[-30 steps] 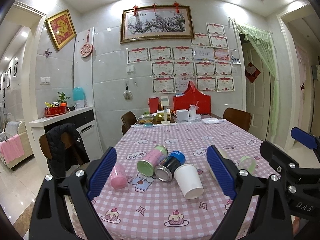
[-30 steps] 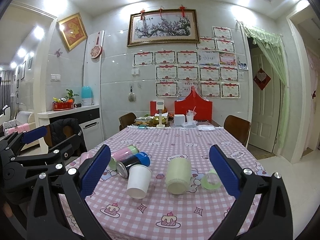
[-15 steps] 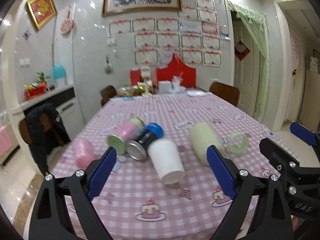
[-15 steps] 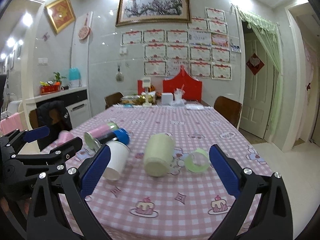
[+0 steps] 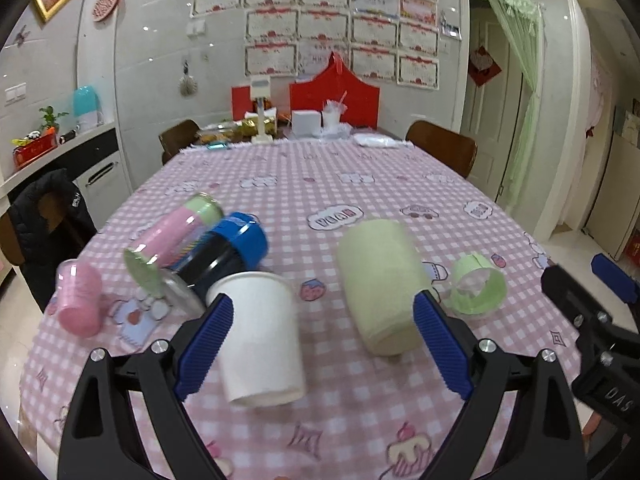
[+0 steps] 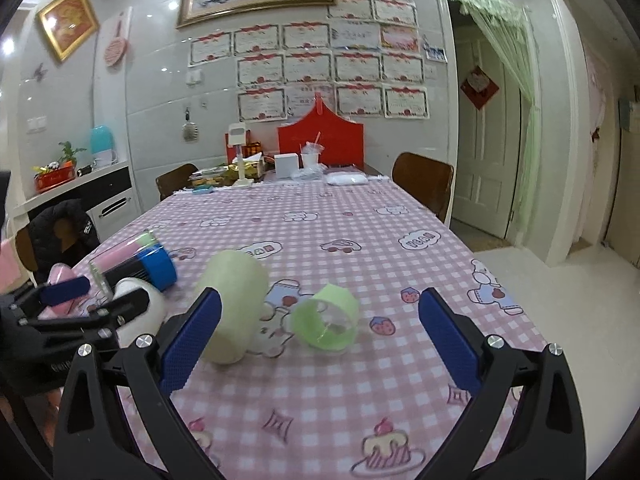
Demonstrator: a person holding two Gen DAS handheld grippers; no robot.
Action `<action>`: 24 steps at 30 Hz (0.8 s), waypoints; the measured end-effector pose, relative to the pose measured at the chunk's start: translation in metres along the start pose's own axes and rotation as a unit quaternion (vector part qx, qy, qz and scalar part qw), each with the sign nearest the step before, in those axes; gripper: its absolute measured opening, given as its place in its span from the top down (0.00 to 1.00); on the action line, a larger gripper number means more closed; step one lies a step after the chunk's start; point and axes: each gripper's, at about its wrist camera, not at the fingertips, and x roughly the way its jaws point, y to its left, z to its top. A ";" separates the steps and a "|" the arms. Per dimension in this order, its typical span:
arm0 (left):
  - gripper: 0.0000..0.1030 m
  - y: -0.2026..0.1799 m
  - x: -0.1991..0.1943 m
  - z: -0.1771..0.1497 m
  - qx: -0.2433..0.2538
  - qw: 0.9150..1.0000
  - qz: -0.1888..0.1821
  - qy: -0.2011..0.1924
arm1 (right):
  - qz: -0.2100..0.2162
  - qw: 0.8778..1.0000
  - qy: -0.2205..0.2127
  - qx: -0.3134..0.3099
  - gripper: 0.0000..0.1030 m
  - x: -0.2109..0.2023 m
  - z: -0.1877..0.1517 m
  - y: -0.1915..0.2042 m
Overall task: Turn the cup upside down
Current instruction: 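Move the right gripper forward to the pale green cup lying on its side, then close the right gripper on the pale green cup's body and lift it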
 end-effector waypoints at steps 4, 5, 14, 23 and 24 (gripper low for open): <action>0.13 -0.018 0.026 0.008 0.000 1.000 -0.012 0.021 | -0.002 1.000 -0.002 0.000 0.08 0.012 0.009 -0.010; 0.13 -0.021 0.030 0.010 0.001 1.000 -0.013 0.025 | -0.002 1.000 -0.001 -0.001 0.08 0.015 0.012 -0.013; 0.13 -0.048 0.075 0.014 0.007 0.998 -0.006 0.066 | 0.013 0.999 0.033 0.007 0.08 0.050 0.010 -0.025; 0.13 -0.050 0.100 0.006 0.013 0.996 0.003 0.090 | 0.040 0.997 0.066 0.009 0.08 0.074 0.003 -0.024; 0.14 -0.050 0.100 0.005 0.011 0.996 0.004 0.090 | 0.044 0.997 0.068 0.009 0.08 0.076 0.003 -0.024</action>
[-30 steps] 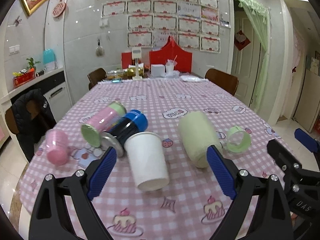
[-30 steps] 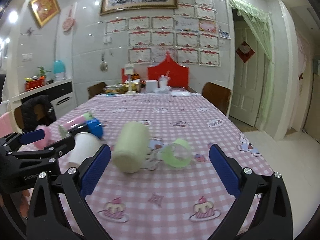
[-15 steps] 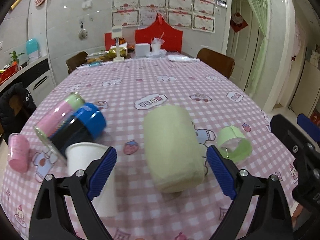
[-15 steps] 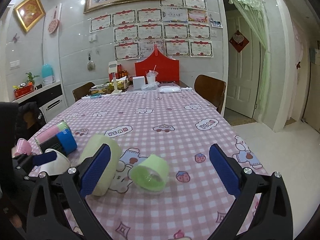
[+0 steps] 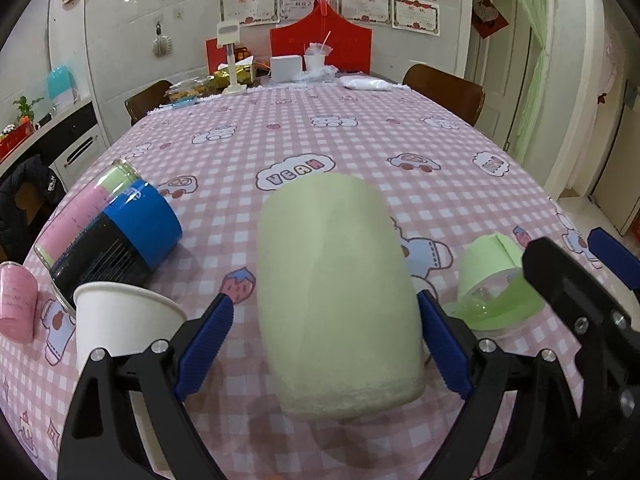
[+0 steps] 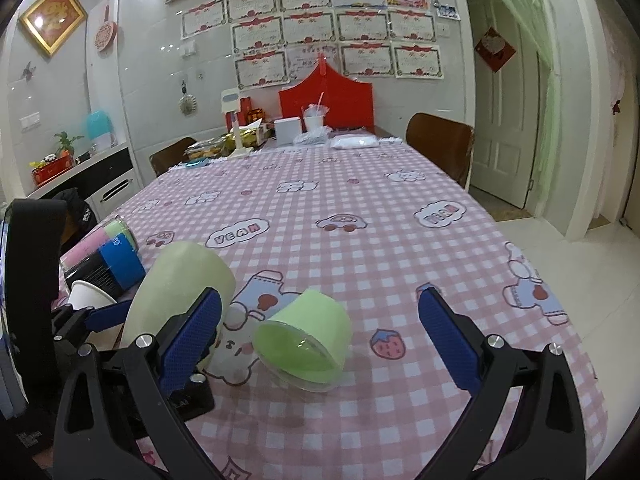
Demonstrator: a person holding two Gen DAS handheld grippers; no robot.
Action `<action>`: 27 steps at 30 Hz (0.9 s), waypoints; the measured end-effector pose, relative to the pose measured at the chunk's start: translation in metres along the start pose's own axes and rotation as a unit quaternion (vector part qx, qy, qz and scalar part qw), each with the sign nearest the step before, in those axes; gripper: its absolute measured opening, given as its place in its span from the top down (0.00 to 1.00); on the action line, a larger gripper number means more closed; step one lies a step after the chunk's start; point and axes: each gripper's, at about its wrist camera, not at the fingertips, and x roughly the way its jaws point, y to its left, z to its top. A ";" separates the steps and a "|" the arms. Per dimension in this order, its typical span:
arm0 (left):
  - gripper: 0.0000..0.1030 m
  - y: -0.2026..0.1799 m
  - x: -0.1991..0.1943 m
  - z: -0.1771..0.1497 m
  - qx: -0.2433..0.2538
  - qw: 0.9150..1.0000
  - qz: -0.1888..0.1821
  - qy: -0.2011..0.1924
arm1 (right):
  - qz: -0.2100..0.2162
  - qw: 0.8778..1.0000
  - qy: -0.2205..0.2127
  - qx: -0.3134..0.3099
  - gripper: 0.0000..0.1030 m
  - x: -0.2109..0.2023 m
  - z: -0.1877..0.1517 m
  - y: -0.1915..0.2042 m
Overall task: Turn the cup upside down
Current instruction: 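Close the right gripper on the pale green cup's body and lift it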
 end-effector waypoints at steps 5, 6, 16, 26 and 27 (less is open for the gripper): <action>0.26 -0.004 -0.001 -0.004 0.000 1.000 -0.005 0.005 | 0.013 1.000 0.009 0.000 0.08 0.002 -0.003 0.001; 0.26 -0.004 -0.003 -0.005 0.003 1.000 -0.003 0.004 | 0.015 1.000 0.010 0.001 0.08 0.002 -0.003 0.001; 0.26 -0.004 -0.029 -0.028 -0.006 0.999 -0.025 0.020 | 0.024 1.000 0.003 -0.005 0.08 -0.024 -0.007 0.010; 0.26 -0.001 -0.069 -0.062 -0.012 0.999 -0.028 0.016 | 0.040 0.999 0.019 -0.003 0.07 -0.045 -0.022 0.028; 0.26 0.000 -0.071 -0.064 -0.012 0.999 -0.030 0.018 | 0.041 0.999 0.021 -0.002 0.07 -0.045 -0.023 0.029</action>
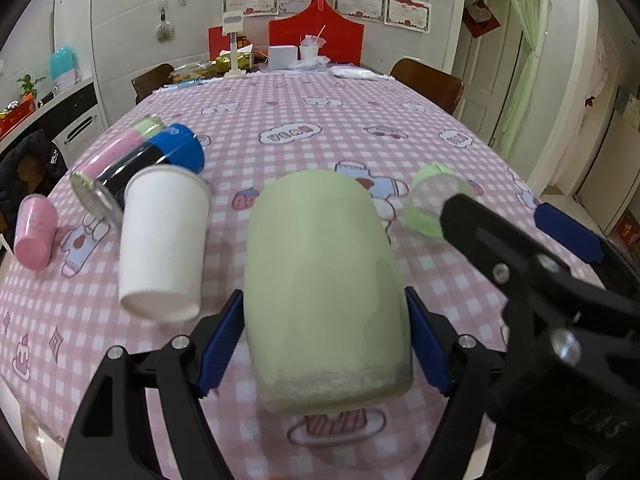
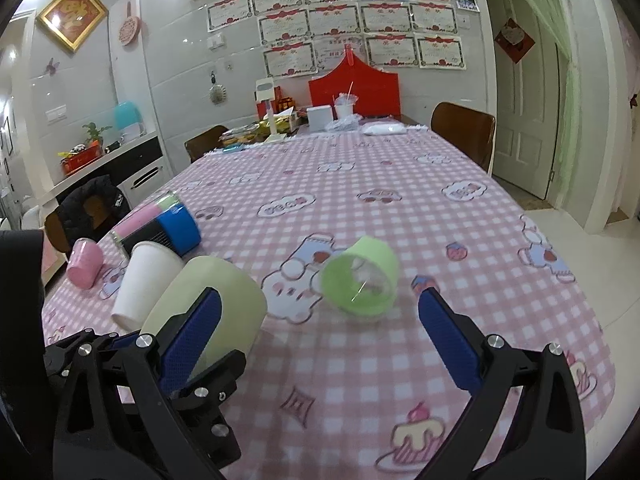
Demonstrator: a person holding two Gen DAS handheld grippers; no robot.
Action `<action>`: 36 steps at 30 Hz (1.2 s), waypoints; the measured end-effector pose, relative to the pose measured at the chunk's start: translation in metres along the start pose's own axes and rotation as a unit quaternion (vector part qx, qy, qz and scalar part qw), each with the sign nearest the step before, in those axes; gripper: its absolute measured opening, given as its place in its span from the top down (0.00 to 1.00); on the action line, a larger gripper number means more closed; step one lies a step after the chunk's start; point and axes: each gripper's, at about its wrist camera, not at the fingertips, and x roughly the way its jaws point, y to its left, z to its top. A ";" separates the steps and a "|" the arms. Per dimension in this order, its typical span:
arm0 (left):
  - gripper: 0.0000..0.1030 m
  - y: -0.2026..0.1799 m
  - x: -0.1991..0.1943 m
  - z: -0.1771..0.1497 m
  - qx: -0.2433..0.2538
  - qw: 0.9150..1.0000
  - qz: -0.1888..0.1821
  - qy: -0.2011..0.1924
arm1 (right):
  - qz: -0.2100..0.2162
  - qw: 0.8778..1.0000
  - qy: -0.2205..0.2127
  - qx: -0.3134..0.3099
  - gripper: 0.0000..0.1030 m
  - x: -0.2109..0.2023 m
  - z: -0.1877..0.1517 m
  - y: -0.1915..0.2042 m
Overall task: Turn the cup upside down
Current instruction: 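Close the right gripper on the pale green cup's body and lift it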
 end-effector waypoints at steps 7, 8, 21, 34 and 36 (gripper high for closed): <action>0.26 0.003 -0.009 -0.009 0.002 1.000 -0.017 0.001 | -0.008 1.000 0.001 -0.004 0.07 -0.005 -0.004 0.009; 0.26 0.005 -0.009 -0.009 -0.002 1.000 -0.022 0.003 | -0.010 1.000 0.002 -0.004 0.07 -0.005 -0.003 0.009; 0.19 0.031 -0.035 -0.007 -0.020 0.998 -0.058 -0.032 | -0.005 1.000 -0.006 0.004 0.07 -0.018 0.006 0.023; 0.19 0.095 -0.064 -0.001 -0.053 0.994 0.026 -0.088 | 0.014 1.000 0.026 0.001 0.08 0.001 0.010 0.051; 0.19 0.104 -0.065 -0.001 -0.057 0.993 0.042 -0.091 | 0.027 0.999 0.045 0.010 0.08 0.010 0.009 0.053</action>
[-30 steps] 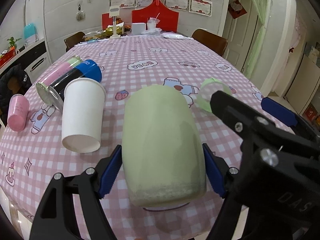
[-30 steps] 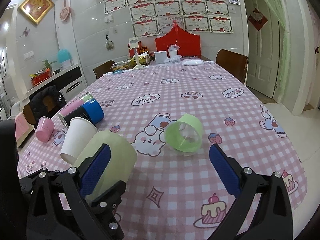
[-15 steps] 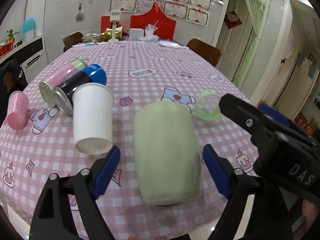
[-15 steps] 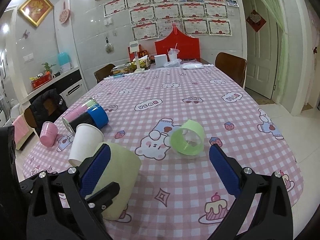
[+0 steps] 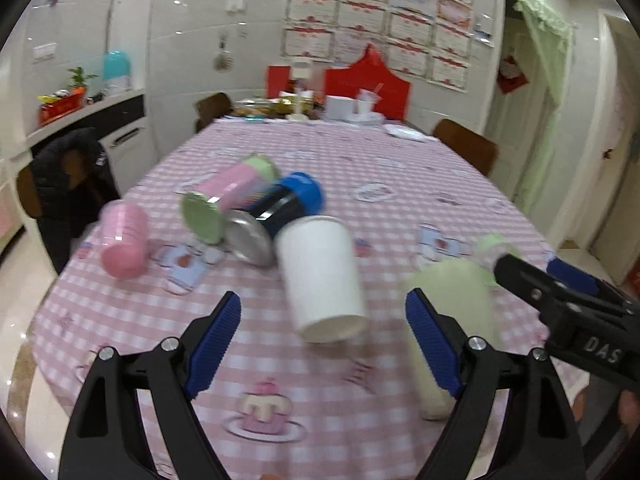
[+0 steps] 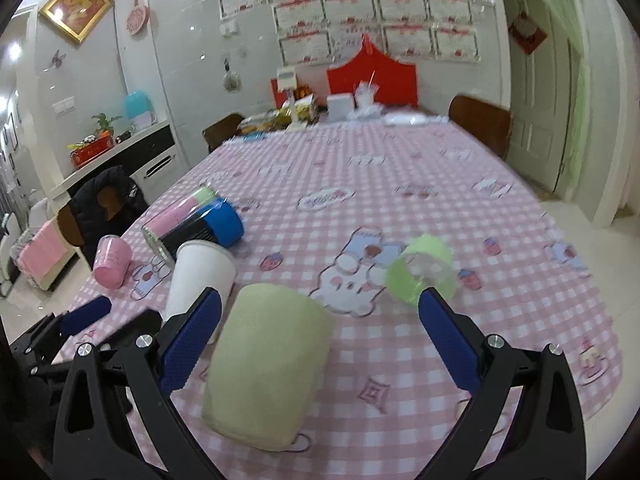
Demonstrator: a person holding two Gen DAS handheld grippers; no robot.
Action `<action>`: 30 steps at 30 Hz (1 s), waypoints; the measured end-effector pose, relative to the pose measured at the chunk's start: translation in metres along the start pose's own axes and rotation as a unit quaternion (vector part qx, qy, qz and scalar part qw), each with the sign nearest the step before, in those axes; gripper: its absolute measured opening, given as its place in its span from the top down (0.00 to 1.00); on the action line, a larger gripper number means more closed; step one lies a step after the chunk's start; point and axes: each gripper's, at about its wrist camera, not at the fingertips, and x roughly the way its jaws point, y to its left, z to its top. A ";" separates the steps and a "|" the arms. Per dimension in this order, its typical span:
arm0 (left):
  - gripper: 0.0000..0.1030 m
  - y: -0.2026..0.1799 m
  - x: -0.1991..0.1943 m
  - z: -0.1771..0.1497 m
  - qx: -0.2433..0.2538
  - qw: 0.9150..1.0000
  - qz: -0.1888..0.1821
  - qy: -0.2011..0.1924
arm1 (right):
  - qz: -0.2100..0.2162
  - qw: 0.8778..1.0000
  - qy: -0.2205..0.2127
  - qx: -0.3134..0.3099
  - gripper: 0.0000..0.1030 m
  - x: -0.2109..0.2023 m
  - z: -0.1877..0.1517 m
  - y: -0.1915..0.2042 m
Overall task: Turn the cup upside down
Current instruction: 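Close the right gripper on the pale green cup's body and lift it, then rotate the held green cup upright and lower it onto the table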
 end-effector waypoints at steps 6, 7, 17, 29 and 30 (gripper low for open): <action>0.19 0.026 0.005 0.003 -0.009 0.999 0.032 -0.011 | 0.041 0.997 0.067 0.028 0.08 0.033 -0.005 0.004; 0.19 0.029 0.006 0.003 -0.010 0.999 0.035 -0.012 | 0.050 0.995 0.079 0.036 0.08 0.038 -0.005 0.004; 0.19 0.038 0.031 0.005 0.000 0.999 0.033 0.001 | 0.069 0.983 0.152 0.076 0.11 0.071 -0.004 0.003; 0.19 0.039 0.046 0.012 0.001 1.000 0.016 0.006 | 0.057 0.984 0.158 0.053 0.23 0.078 0.005 0.009; 0.19 0.039 0.046 0.012 0.001 1.000 0.016 0.006 | 0.057 0.985 0.154 0.048 0.23 0.077 0.007 0.009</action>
